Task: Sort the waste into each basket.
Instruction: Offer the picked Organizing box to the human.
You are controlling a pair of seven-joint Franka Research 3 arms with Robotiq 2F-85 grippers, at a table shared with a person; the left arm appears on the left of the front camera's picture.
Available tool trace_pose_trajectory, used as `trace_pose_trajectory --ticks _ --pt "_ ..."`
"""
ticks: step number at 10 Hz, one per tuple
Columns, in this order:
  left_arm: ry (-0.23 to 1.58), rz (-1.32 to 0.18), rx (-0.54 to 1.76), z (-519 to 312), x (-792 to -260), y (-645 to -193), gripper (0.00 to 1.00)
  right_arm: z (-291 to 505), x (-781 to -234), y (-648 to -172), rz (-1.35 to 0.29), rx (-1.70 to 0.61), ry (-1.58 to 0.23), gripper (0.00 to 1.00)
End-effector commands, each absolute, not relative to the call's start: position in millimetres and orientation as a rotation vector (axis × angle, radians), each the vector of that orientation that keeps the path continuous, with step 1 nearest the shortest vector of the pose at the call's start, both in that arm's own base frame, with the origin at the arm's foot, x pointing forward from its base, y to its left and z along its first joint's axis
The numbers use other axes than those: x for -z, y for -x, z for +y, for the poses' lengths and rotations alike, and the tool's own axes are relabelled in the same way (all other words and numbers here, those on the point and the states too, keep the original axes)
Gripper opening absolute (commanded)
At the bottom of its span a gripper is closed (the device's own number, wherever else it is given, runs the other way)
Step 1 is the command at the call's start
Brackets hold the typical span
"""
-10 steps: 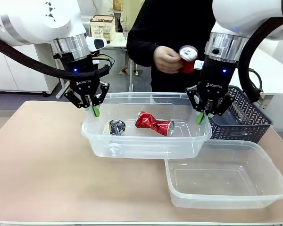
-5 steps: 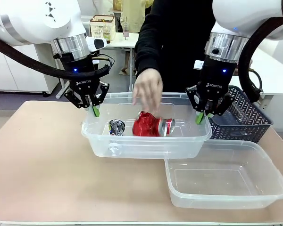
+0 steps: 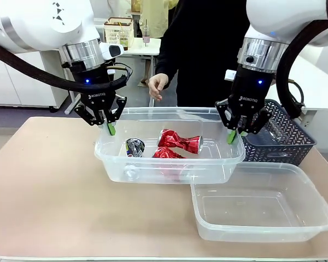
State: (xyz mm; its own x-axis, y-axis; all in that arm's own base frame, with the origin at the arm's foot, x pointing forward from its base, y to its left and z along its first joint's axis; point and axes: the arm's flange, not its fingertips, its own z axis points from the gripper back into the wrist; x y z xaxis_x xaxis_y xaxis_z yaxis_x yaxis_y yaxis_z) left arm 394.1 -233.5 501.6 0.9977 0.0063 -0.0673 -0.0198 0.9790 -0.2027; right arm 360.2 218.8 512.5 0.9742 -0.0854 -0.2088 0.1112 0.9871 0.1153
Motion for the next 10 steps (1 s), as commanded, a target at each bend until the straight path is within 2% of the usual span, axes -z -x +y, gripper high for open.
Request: trace_pose_trajectory --ticks 1,5,6,8,10 --pt "0.215 0.064 -0.017 -234.0 -507.4 -395.9 0.06 216.3 -514.0 -358.2 0.203 0.090 -0.135 0.05" --pt "0.205 0.066 -0.013 -233.5 -501.6 -394.1 0.06 216.3 -514.0 -358.2 0.203 0.090 -0.135 0.05" --pt "0.188 0.004 -0.033 -230.5 -516.1 -403.6 0.06 218.8 -512.5 -360.2 0.205 0.099 -0.127 0.05" --pt "0.208 -0.074 -0.071 -224.8 -540.4 -446.4 0.06 249.7 -525.0 -422.2 0.208 0.031 -0.096 0.05" --pt "0.210 -0.090 -0.100 -225.4 -547.9 -477.6 0.06 267.1 -522.2 -472.6 0.230 0.026 -0.099 0.05"
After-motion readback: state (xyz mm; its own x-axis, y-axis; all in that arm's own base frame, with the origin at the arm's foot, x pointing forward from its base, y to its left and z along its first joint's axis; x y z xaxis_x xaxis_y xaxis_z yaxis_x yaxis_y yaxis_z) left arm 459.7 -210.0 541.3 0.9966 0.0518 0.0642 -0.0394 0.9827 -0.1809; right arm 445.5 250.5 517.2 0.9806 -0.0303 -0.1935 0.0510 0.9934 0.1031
